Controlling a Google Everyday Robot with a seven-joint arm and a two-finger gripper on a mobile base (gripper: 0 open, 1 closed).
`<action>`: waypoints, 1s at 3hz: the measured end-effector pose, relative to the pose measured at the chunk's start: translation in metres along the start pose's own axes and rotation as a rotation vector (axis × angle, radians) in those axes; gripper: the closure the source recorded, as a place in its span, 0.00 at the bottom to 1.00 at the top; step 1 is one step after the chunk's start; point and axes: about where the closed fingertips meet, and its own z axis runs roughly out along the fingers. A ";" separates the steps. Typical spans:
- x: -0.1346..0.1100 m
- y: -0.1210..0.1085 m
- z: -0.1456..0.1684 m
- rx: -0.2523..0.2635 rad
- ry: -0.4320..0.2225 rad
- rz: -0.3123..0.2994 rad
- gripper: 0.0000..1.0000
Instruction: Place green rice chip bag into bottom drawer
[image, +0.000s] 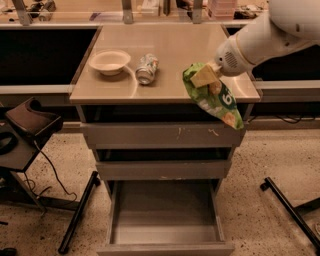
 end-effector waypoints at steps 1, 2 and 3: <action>0.035 0.062 -0.011 -0.181 0.044 -0.036 1.00; 0.035 0.062 -0.011 -0.180 0.044 -0.036 1.00; 0.053 0.064 0.013 -0.157 0.037 -0.004 1.00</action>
Offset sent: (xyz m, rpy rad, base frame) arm -0.0581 0.0130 -0.0098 0.0386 0.0831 0.1205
